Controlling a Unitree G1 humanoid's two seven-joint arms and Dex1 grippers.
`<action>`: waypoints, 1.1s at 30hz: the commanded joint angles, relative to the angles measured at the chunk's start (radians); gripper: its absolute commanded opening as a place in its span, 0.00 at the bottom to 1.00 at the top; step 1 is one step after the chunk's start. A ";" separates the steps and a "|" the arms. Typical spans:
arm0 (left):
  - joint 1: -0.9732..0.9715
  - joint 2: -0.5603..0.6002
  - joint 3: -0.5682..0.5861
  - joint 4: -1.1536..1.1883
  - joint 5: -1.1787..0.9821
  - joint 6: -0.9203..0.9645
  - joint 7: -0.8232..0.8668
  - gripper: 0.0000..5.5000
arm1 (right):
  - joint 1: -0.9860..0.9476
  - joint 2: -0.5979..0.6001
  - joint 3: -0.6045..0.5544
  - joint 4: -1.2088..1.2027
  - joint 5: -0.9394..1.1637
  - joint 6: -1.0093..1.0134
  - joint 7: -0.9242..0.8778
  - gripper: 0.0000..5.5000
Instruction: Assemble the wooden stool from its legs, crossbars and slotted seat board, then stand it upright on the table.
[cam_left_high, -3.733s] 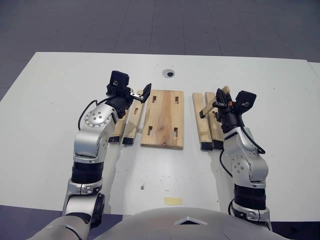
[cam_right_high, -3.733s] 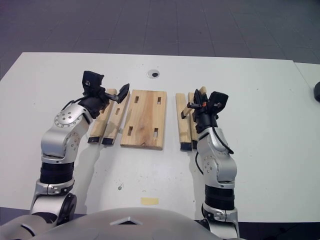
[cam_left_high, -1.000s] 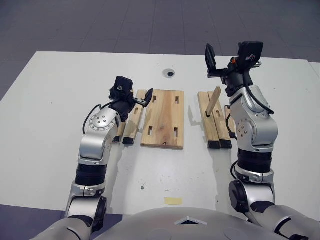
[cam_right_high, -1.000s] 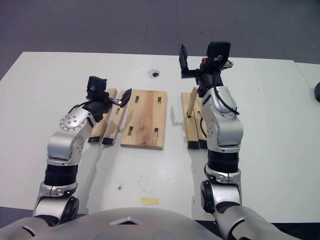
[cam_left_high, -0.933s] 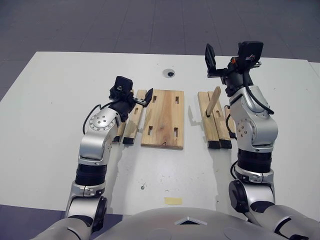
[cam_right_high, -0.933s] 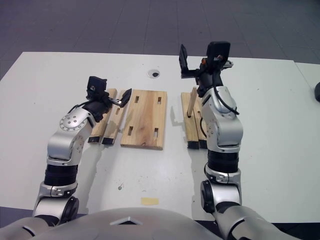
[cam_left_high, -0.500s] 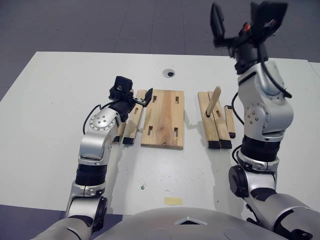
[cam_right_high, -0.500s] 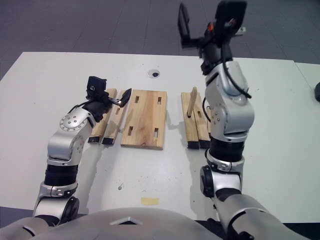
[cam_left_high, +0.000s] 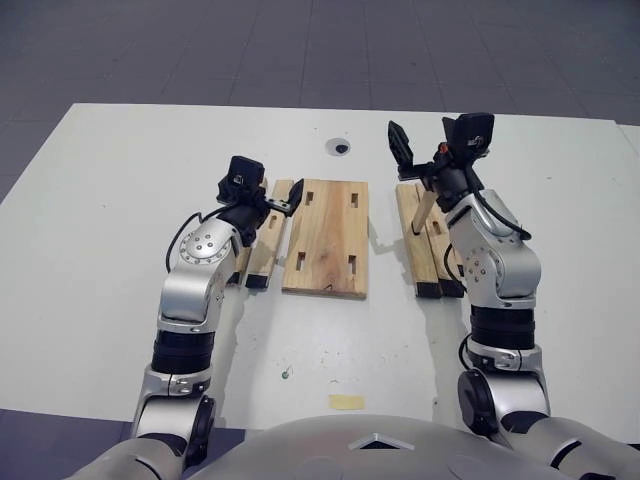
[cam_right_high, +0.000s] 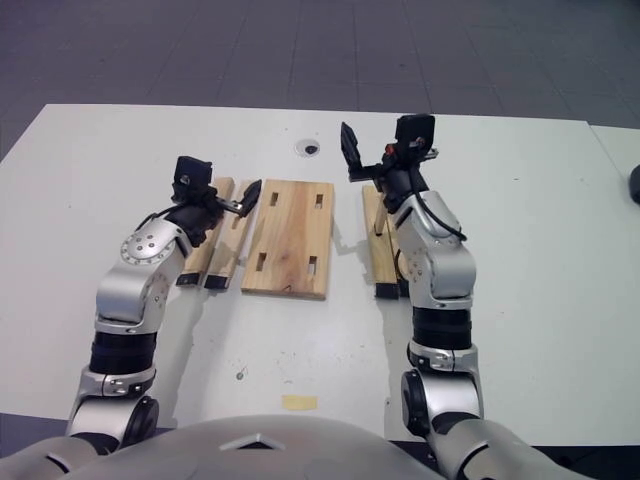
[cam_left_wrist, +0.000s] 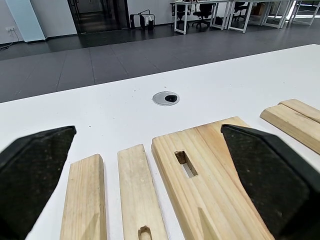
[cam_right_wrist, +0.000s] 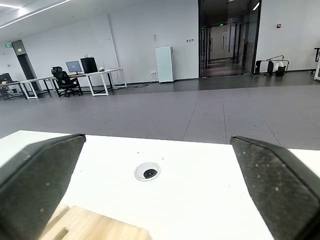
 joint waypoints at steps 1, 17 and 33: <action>0.006 0.003 -0.004 -0.006 0.001 0.009 -0.007 0.98 | -0.038 -0.043 -0.060 -0.098 0.036 0.029 -0.014 0.98; 0.084 0.030 0.046 -0.052 -0.005 0.031 0.003 0.98 | 0.474 -0.206 -0.075 -0.495 0.260 0.301 0.122 0.98; 0.103 0.020 0.037 -0.062 0.001 0.037 0.024 0.98 | 0.586 -0.199 -0.006 -0.487 0.288 0.527 0.030 0.98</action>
